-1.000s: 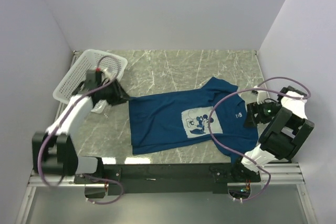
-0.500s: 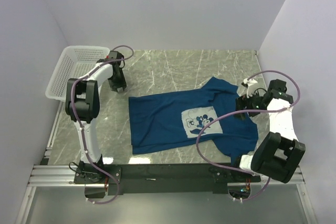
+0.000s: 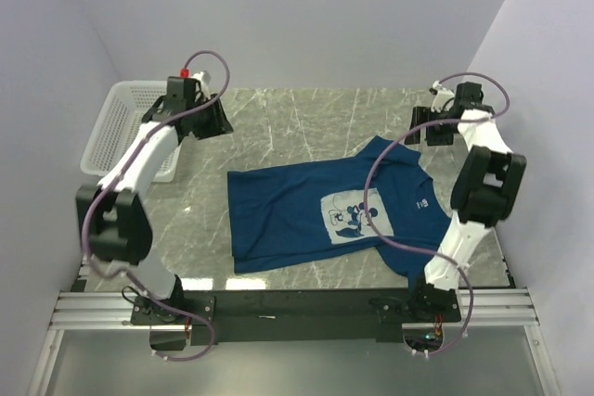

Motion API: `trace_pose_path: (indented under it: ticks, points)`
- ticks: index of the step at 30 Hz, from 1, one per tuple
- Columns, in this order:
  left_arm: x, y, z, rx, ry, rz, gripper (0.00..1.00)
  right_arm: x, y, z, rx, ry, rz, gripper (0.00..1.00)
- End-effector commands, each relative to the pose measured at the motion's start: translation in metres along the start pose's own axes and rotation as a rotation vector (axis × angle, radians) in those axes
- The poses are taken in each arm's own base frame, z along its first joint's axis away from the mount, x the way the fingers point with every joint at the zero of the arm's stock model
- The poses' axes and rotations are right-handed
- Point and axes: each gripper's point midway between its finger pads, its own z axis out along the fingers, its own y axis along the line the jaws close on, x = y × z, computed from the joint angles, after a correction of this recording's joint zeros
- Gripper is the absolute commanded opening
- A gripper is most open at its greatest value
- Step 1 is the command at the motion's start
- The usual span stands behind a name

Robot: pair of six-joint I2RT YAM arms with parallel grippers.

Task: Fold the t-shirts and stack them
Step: Flatten the tshirt out

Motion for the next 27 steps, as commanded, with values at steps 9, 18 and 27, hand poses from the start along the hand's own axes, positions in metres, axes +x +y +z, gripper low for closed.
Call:
trace_pose_path:
  ticks: [9,18,27]
  points:
    - [0.050,0.006,-0.079,0.056,-0.155,0.096,0.50,-0.003,-0.033,0.048,0.076,0.123,0.243,0.70]
    - [0.085,0.033,-0.076,-0.020,-0.131,0.112,0.50,0.020,-0.047,0.054,0.153,0.150,0.295,0.60]
    - [0.083,0.033,-0.079,-0.019,-0.153,0.116,0.51,0.014,-0.051,0.065,0.133,0.158,0.305,0.33]
